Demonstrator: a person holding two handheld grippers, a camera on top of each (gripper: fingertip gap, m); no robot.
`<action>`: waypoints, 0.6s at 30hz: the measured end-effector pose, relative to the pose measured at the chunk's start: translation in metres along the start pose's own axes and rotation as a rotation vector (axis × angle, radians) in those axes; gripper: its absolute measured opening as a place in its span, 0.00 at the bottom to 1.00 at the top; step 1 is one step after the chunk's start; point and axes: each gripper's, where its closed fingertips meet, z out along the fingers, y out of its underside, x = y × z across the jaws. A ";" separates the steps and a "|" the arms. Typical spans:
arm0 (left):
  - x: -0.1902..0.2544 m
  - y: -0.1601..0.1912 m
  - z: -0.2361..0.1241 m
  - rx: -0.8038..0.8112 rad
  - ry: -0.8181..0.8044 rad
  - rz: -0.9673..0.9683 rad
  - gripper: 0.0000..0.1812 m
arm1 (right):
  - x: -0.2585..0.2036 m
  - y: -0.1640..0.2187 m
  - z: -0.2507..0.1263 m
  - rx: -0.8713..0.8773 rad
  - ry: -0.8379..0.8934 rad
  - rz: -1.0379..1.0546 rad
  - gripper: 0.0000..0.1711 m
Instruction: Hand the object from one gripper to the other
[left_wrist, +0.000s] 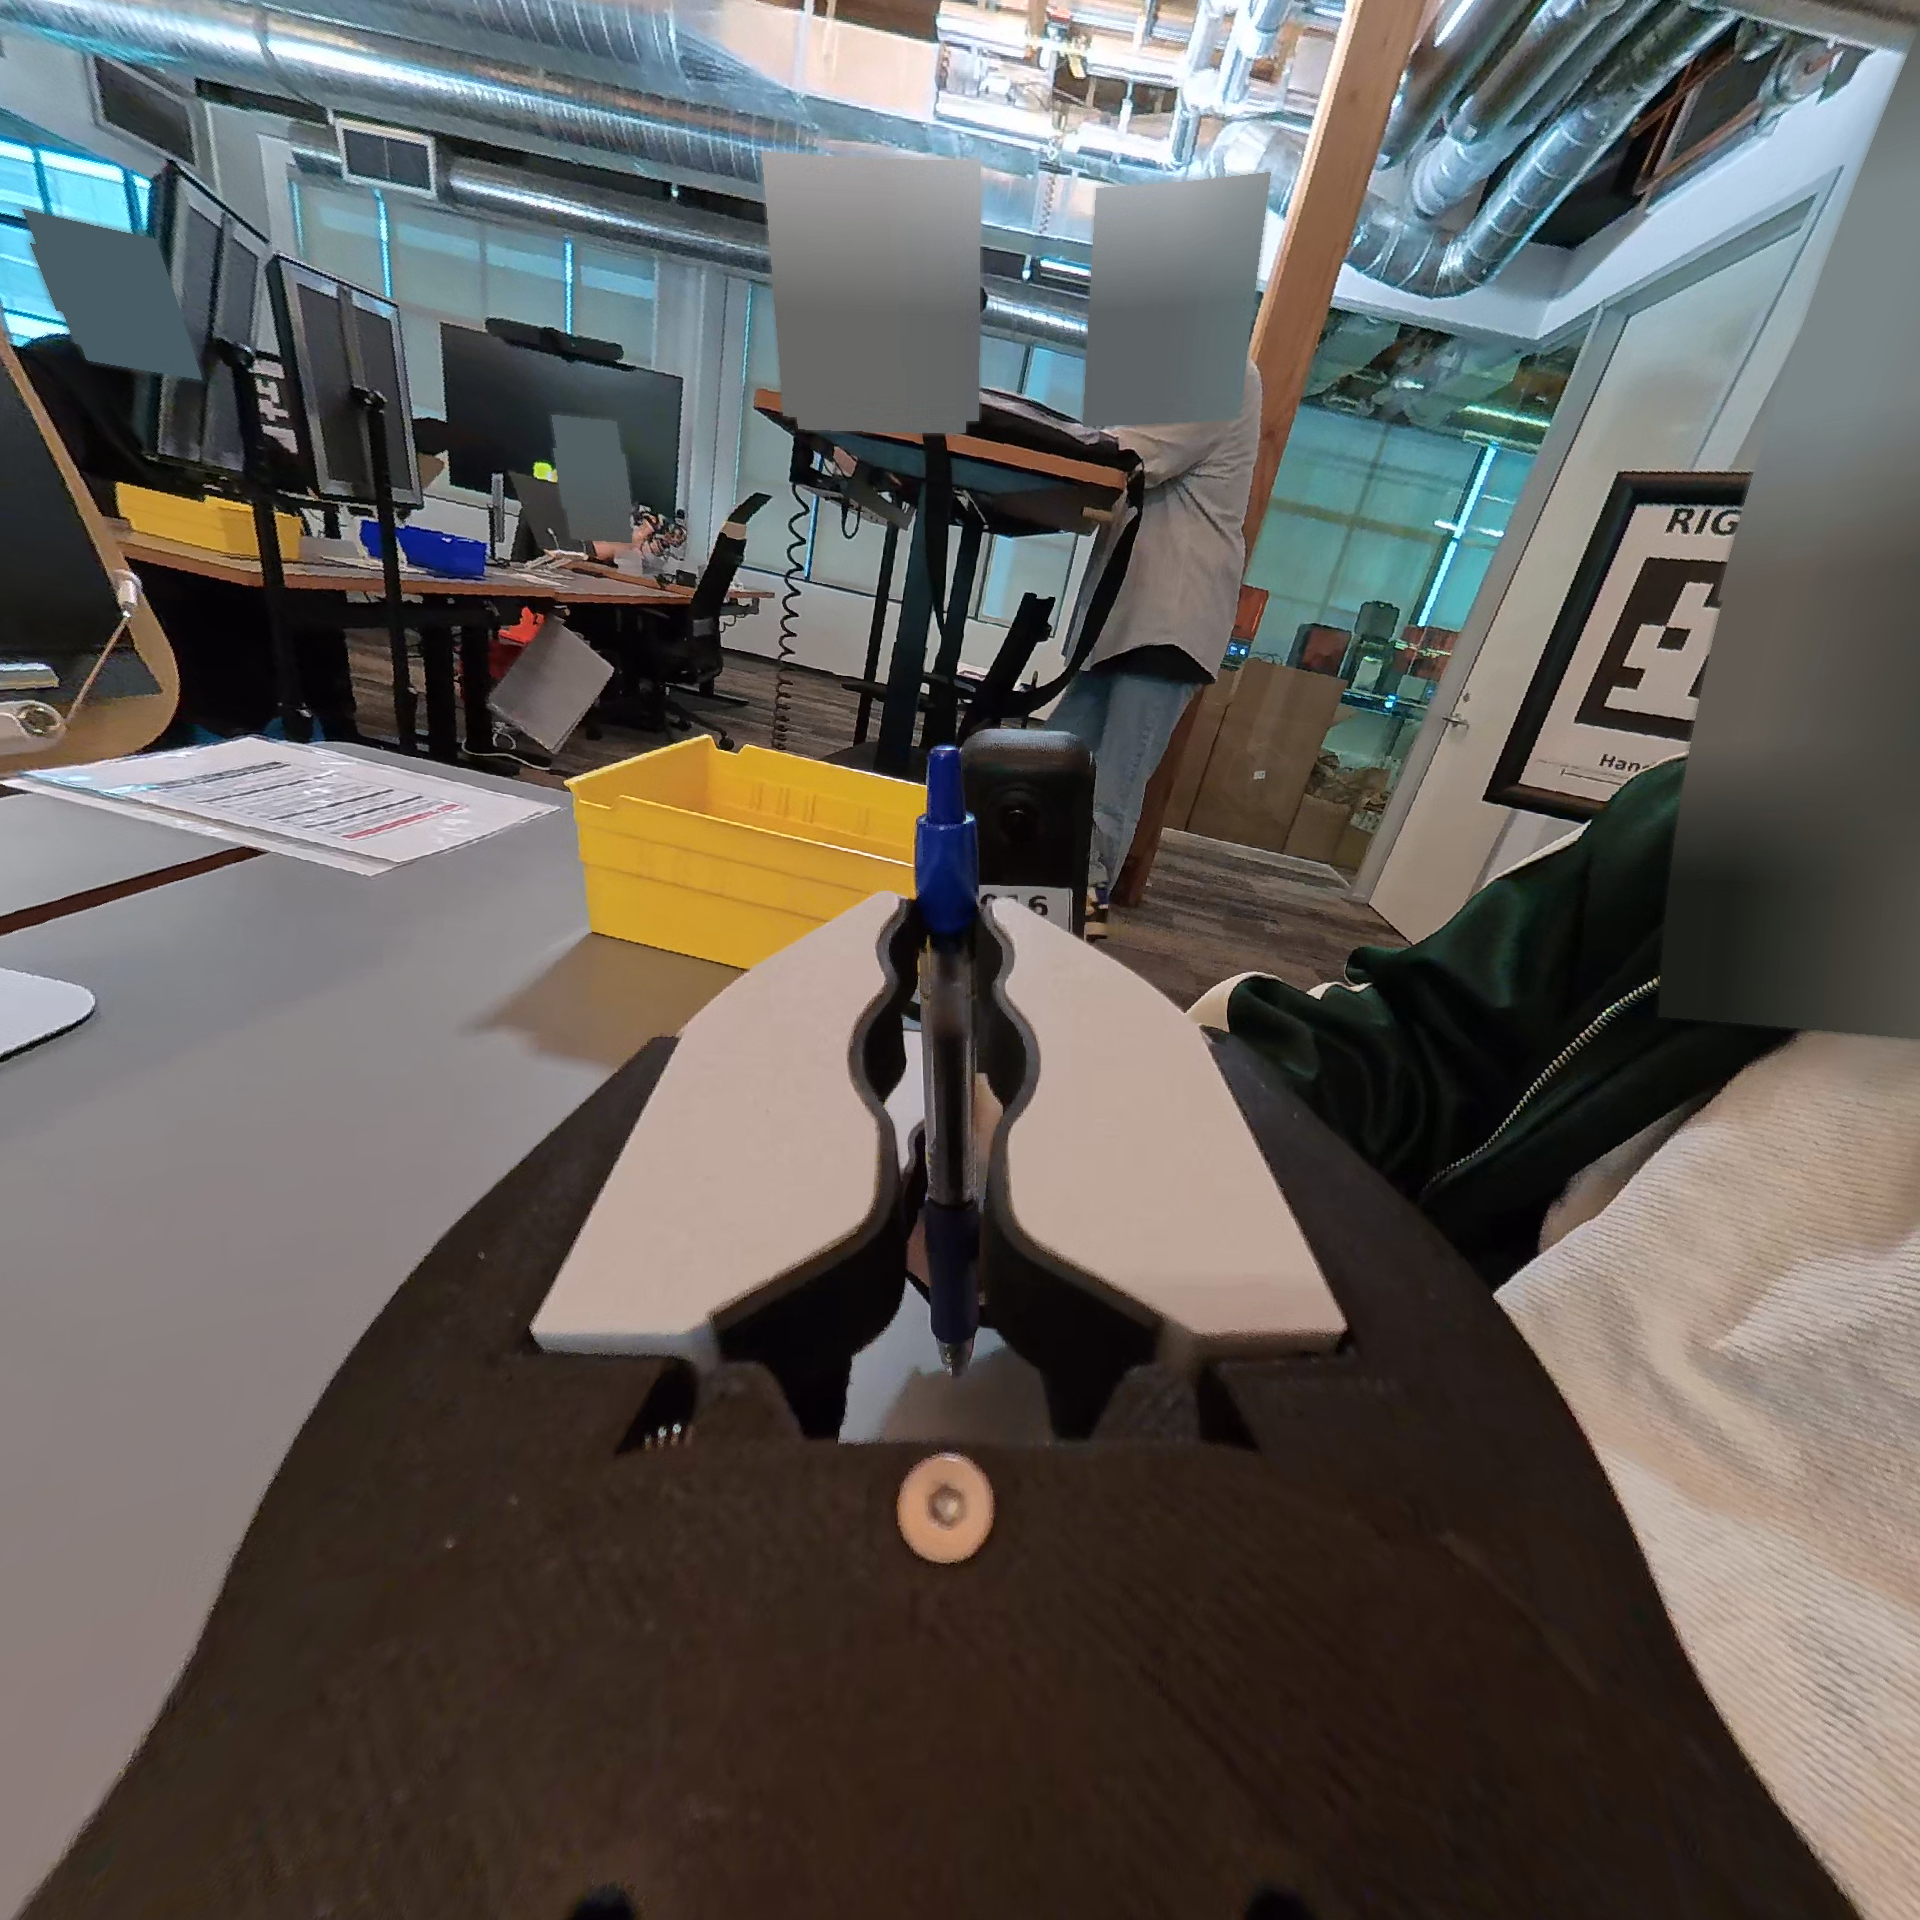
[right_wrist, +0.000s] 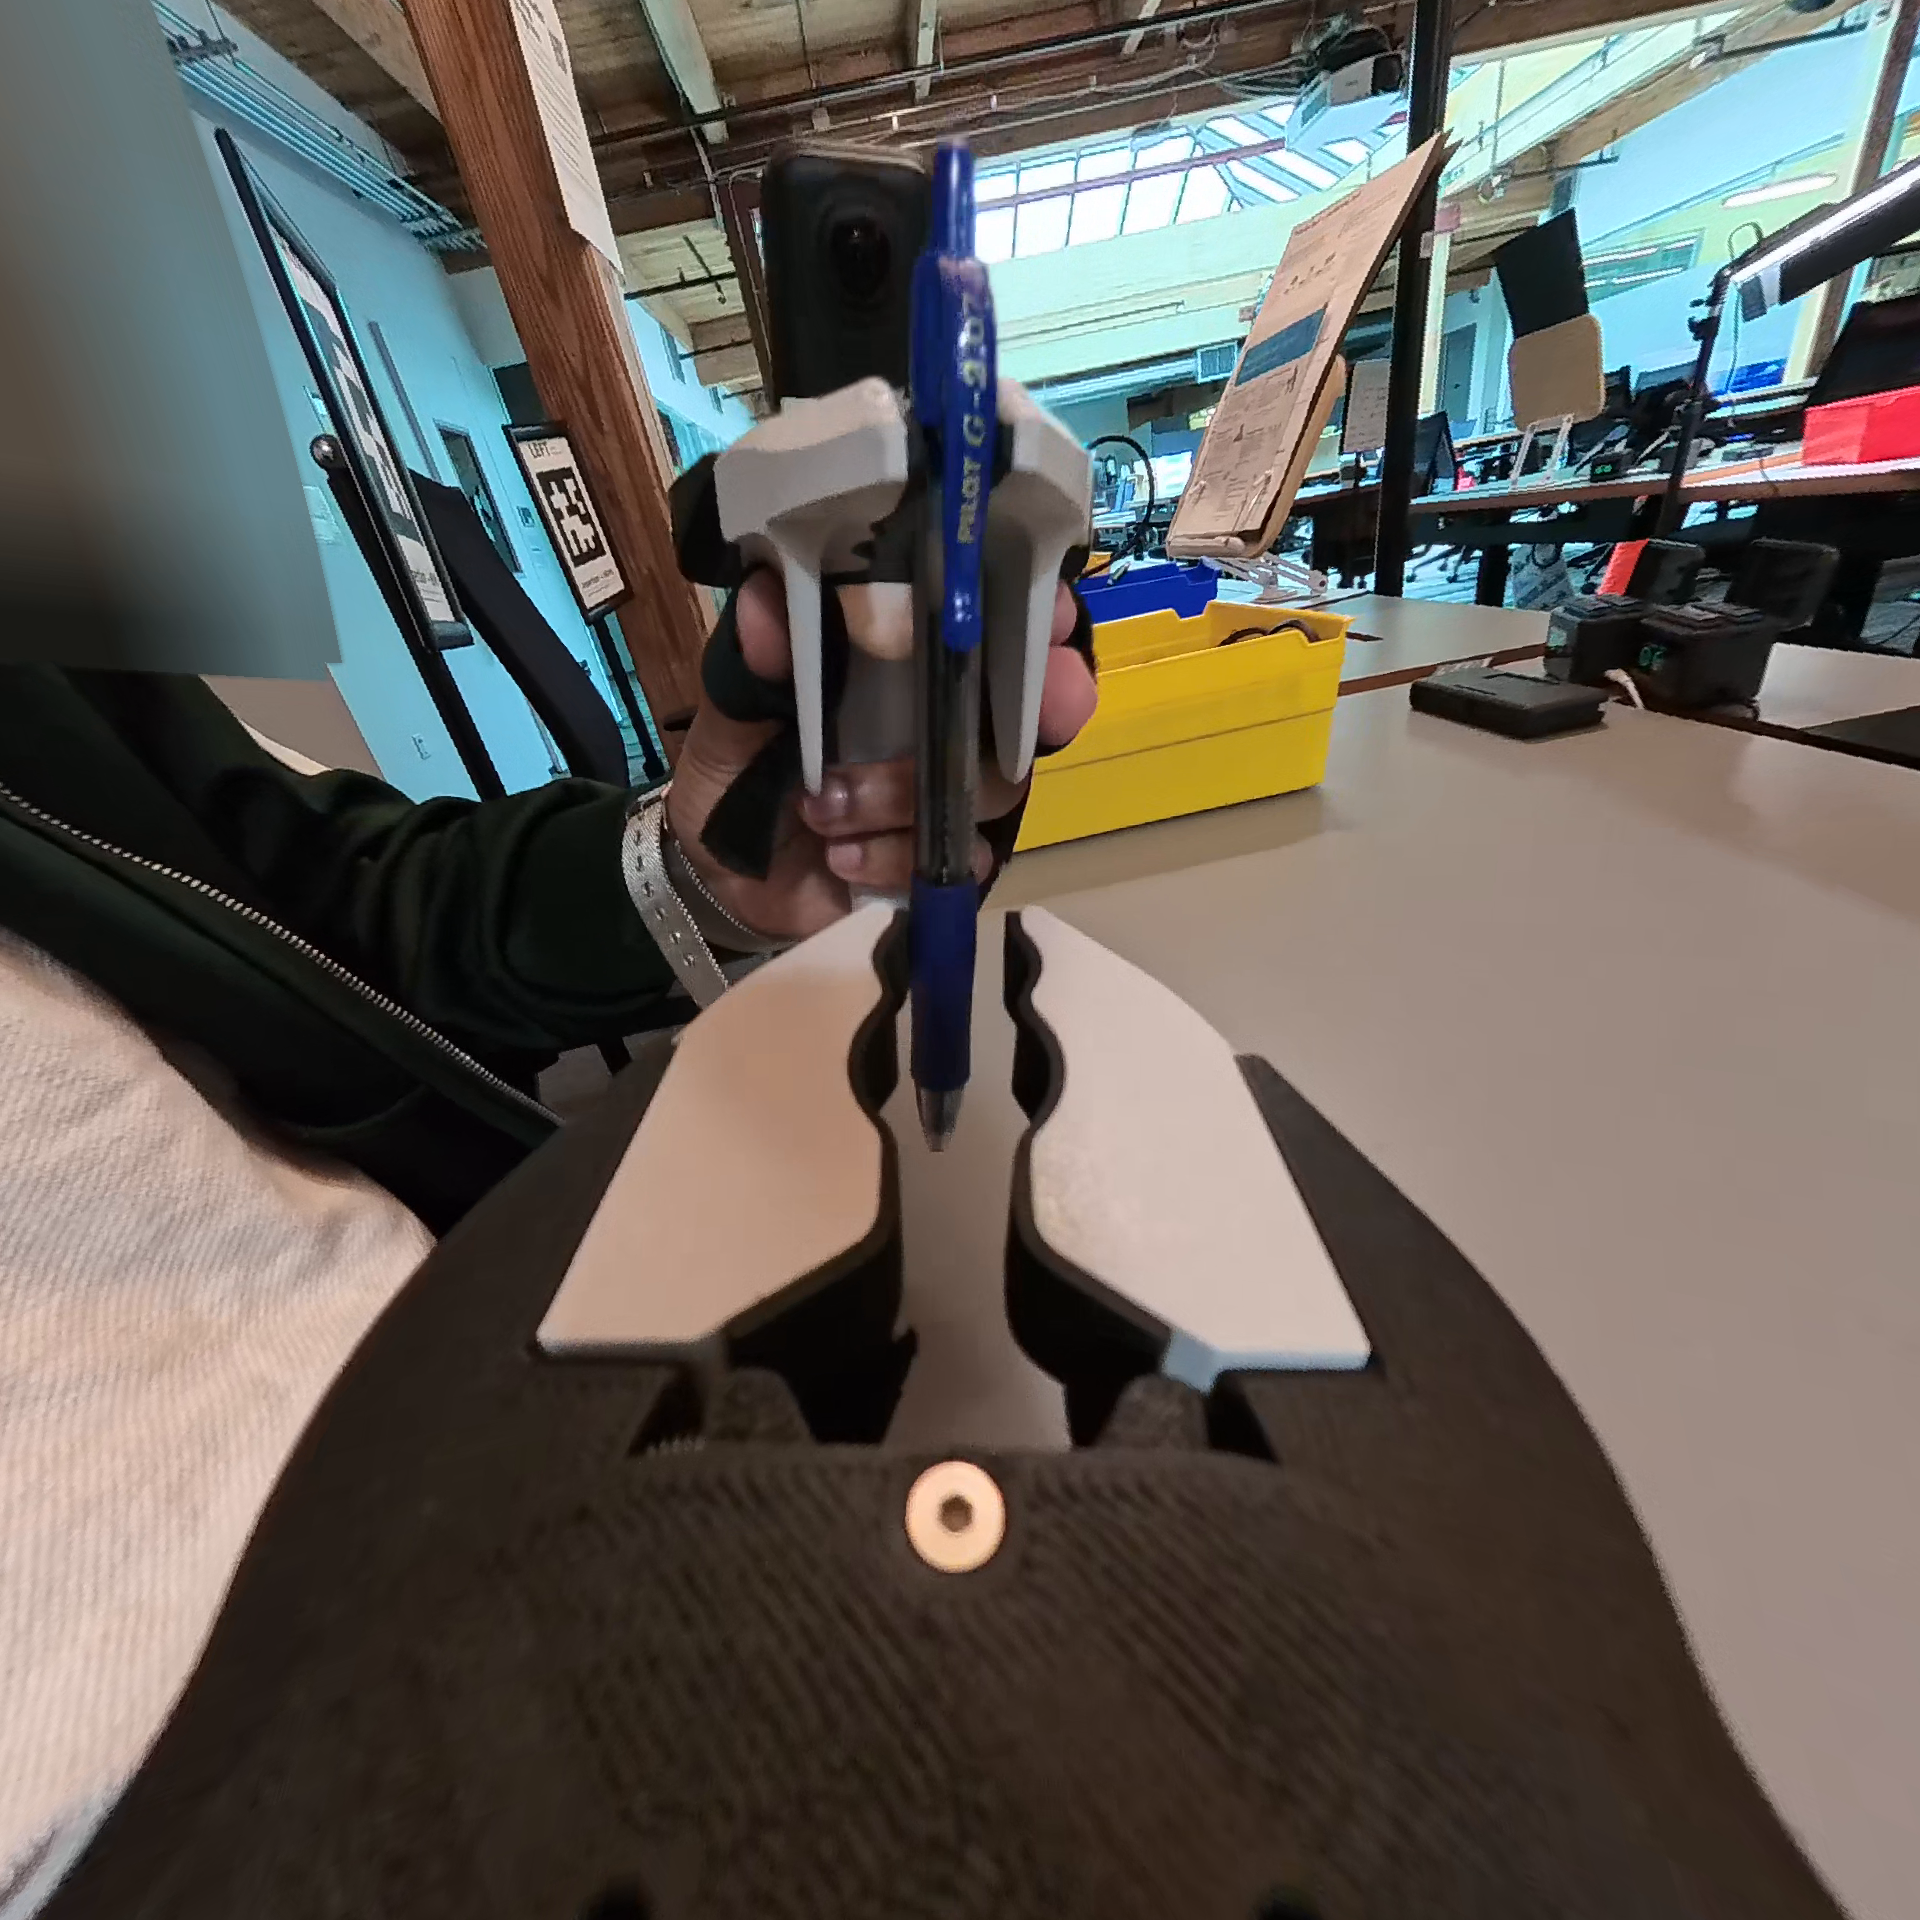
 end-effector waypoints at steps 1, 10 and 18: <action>0.000 0.001 0.000 -0.002 -0.001 0.001 0.05 | 0.000 -0.001 -0.001 0.004 -0.001 0.004 0.10; -0.001 0.000 0.000 0.009 -0.004 -0.003 0.05 | 0.000 -0.002 -0.001 0.007 -0.005 -0.002 0.07; -0.008 0.002 -0.001 0.033 -0.019 -0.031 0.19 | 0.008 -0.013 -0.010 0.072 0.021 0.031 0.07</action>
